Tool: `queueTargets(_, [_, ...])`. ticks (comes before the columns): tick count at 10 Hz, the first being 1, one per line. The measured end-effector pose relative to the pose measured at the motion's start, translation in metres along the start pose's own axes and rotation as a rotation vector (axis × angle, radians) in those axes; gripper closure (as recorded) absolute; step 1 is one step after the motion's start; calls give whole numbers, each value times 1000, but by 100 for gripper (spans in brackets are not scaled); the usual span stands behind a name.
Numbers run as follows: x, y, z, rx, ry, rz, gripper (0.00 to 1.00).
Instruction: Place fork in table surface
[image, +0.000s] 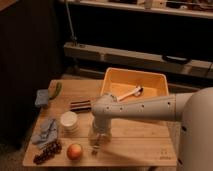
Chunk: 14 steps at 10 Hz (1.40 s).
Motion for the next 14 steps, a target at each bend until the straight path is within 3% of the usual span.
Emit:
queueTargets(10, [-3,-6,17,-21,10,-11,33])
queueTargets(11, [-3,-6,17,-21,10,-11,36])
queueTargets(14, [-3,-4,16,-22,12,-12,67])
